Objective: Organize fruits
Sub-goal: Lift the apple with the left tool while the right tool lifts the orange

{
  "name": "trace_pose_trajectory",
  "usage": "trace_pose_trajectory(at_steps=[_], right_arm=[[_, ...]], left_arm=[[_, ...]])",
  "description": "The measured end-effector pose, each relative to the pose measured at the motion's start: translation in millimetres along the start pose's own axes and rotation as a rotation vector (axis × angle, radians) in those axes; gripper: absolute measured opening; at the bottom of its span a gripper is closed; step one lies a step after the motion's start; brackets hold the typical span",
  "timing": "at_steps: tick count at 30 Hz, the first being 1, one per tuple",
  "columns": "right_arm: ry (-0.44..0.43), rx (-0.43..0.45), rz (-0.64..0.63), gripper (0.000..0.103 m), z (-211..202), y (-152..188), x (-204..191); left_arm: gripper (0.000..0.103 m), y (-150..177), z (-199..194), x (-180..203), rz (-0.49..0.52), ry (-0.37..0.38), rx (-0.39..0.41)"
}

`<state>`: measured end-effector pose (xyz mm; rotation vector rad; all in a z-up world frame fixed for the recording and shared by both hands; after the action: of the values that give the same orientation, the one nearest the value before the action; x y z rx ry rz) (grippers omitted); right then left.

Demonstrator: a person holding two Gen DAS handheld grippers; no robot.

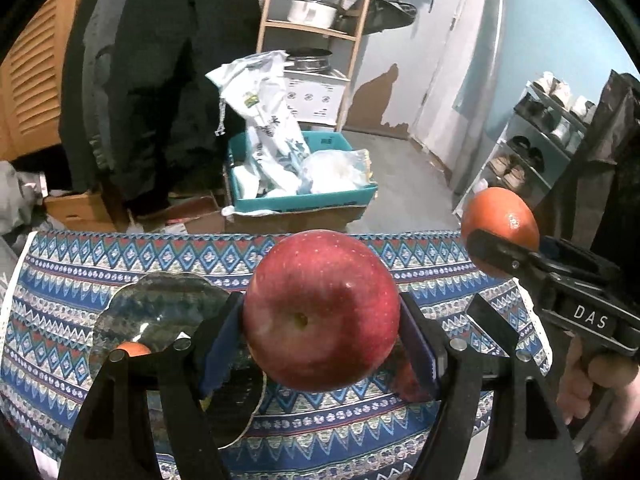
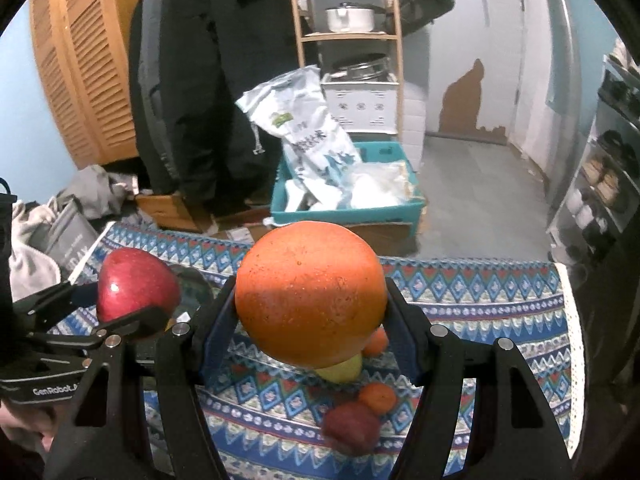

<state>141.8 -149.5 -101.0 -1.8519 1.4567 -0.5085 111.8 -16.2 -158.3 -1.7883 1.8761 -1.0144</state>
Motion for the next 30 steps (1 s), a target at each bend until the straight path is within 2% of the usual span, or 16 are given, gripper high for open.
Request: trace_pose_trajectory(at_steps=[17, 30], right_arm=[[-0.078, -0.059, -0.040, 0.068, 43.4, -7.5, -59.5], [-0.136, -0.135, -0.079, 0.068, 91.8, 2.2, -104.2]], left_arm=[[0.076, 3.8, -4.9, -67.3, -0.080, -0.077, -0.006], [0.076, 18.5, 7.1, -137.2, -0.158, -0.156, -0.054]])
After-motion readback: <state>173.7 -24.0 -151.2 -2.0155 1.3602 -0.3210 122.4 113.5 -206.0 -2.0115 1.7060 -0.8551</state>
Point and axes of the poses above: each gripper's, at about its wrist camera, not at the fingertips, and z roughly the way its jaws point, x to its right, y to its underside, the point moved 9 cm from there along z, roughly the way its jaws point, and after that the axes turned 3 degrees about x, right-handed, at the moved point
